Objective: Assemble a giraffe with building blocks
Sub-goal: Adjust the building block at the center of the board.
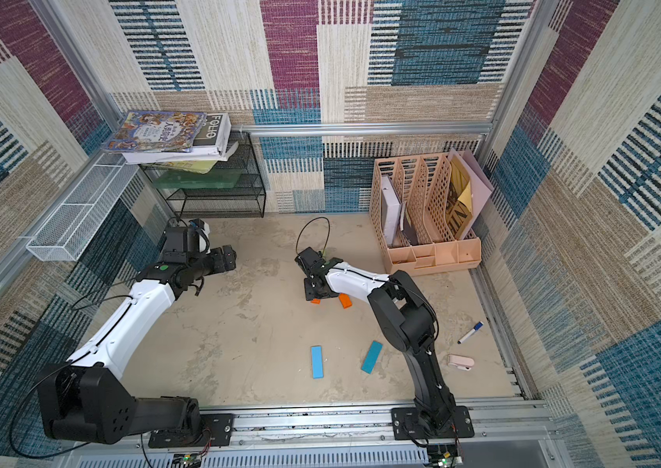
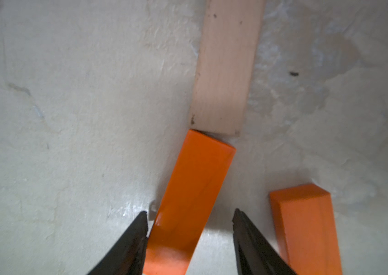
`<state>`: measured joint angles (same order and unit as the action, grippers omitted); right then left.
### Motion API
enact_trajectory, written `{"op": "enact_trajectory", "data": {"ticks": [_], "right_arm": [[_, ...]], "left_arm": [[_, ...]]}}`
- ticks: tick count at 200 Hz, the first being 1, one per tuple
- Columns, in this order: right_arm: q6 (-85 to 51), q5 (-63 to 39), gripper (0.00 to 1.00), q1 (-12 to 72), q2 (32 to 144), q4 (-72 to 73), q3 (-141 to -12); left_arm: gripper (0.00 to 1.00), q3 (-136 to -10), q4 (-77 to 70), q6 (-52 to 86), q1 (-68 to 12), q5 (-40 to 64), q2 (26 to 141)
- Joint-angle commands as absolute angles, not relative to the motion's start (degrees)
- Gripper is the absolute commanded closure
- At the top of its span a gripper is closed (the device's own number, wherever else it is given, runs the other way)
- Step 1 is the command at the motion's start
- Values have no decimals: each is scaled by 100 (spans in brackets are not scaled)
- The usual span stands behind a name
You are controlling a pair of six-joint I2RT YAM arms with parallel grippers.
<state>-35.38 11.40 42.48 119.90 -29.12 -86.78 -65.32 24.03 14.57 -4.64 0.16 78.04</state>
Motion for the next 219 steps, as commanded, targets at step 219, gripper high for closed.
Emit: {"op": "enact_trajectory", "data": {"ticks": [219], "right_arm": [[-3006, 1615, 39, 4257, 11371, -3088, -8553]], "left_arm": [[5, -6548, 2381, 1433, -466, 35, 7786]]}}
